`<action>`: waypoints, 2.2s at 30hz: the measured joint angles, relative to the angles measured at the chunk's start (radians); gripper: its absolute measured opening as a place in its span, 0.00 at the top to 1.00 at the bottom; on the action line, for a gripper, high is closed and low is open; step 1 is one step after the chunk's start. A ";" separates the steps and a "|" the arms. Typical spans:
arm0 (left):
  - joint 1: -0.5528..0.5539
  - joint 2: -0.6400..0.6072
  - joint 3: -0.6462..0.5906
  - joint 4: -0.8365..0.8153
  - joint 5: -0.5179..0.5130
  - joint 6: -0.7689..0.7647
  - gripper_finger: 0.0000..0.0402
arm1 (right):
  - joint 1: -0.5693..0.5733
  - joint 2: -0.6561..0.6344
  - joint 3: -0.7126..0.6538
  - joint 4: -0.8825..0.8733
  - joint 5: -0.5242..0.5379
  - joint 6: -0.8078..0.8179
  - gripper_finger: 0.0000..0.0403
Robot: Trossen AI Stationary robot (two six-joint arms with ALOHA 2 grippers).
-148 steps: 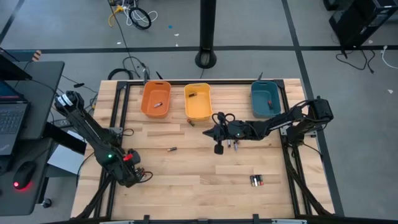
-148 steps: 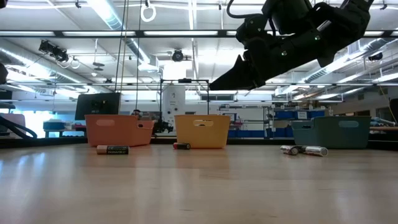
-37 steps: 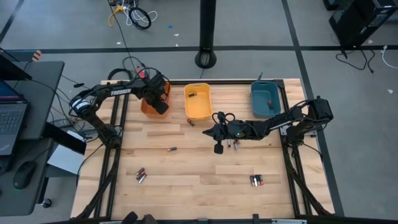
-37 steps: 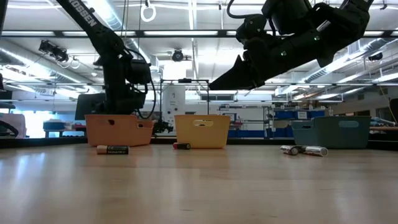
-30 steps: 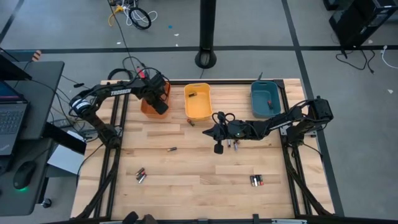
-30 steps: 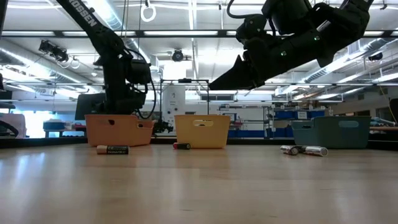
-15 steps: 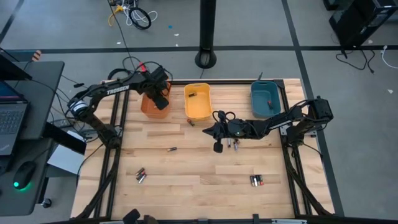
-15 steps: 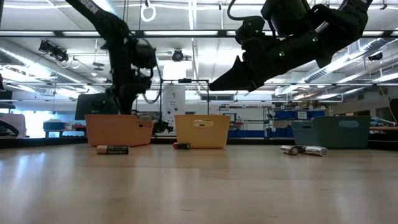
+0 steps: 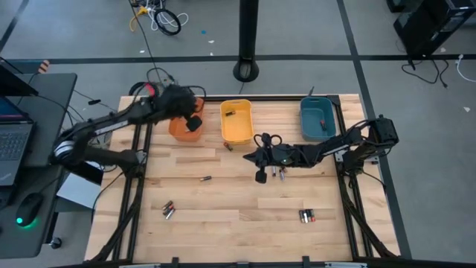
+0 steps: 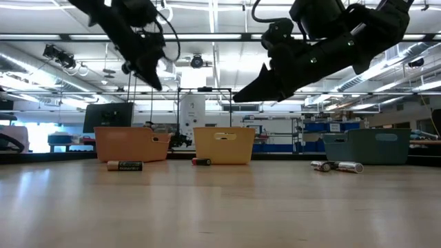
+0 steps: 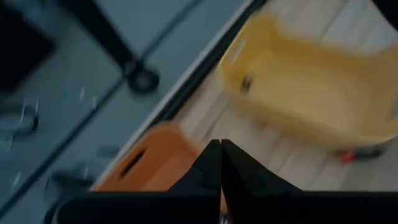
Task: Sort batteries
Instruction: Put the orange battery into the blue bin
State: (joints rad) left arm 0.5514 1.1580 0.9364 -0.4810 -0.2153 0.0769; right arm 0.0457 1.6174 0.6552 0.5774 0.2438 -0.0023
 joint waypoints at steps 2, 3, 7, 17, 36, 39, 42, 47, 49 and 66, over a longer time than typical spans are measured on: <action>-0.045 -0.066 -0.075 0.117 0.002 -0.002 0.97 | 0.007 -0.001 0.000 -0.021 0.027 0.001 0.96; -0.066 -0.096 -0.116 0.180 0.006 -0.002 0.97 | 0.009 -0.001 0.000 -0.030 0.033 0.004 0.96; -0.146 -0.189 -0.273 0.444 0.036 -0.012 0.98 | 0.014 -0.002 0.000 -0.082 0.041 0.049 0.97; -0.272 -0.235 -0.520 0.849 0.045 0.023 0.98 | 0.017 -0.152 0.000 -0.458 0.043 0.278 0.95; -0.341 -0.235 -0.771 1.326 0.045 0.181 0.98 | -0.007 -0.001 0.003 -0.154 0.016 0.479 0.88; -0.341 -0.235 -0.778 1.322 0.045 0.181 0.98 | -0.009 0.067 0.062 -0.144 0.016 0.478 0.86; -0.341 -0.235 -0.778 1.326 0.045 0.181 0.98 | -0.009 0.139 0.149 -0.166 0.016 0.458 0.84; -0.341 -0.235 -0.778 1.323 0.045 0.162 0.98 | -0.011 0.236 0.278 -0.252 0.061 0.437 0.79; -0.341 -0.235 -0.778 1.321 0.052 0.148 0.98 | -0.016 0.268 0.310 -0.265 0.073 0.436 0.76; -0.341 -0.235 -0.778 1.272 0.083 0.160 0.98 | -0.120 0.428 0.459 -0.377 0.134 0.425 0.55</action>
State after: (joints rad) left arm 0.2104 0.9226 0.1581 0.7908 -0.1322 0.2370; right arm -0.0744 2.0451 1.1138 0.2008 0.3776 0.4230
